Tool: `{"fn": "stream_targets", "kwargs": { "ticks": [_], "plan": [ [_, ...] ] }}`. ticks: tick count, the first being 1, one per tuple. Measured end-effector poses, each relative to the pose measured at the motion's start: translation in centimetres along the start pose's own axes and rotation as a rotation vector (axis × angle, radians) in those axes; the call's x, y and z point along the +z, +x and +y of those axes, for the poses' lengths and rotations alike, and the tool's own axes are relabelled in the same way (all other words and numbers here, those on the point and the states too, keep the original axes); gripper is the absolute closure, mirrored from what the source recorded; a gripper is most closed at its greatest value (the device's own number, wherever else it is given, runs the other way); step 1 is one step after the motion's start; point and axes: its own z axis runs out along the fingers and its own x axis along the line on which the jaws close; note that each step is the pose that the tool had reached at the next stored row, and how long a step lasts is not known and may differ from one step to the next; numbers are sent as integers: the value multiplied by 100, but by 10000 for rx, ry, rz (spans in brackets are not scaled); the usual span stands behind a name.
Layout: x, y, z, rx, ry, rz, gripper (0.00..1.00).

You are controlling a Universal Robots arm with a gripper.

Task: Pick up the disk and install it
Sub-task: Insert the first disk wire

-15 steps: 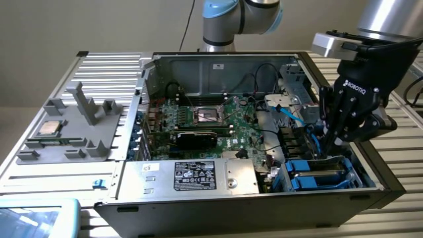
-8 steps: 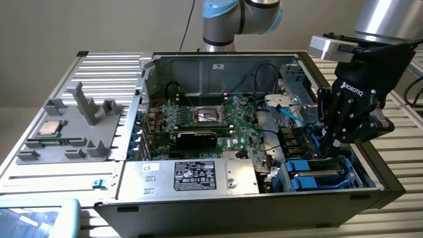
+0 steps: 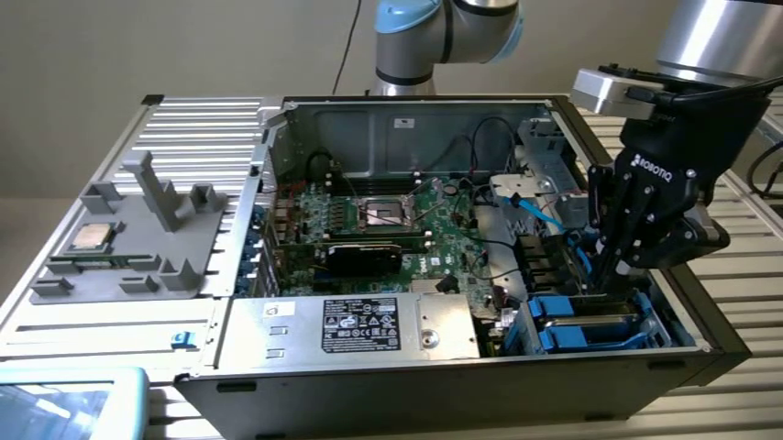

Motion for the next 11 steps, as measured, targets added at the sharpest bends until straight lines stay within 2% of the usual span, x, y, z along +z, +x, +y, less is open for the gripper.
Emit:
{"fn": "stream_targets", "kwargs": {
  "ticks": [6, 9, 11],
  "plan": [
    [29, 15, -3, 273, -86, -136, 84],
    [54, 15, -7, 413, -130, -174, 84],
    [68, 12, -9, 459, -143, -180, 84]
  ]
}}
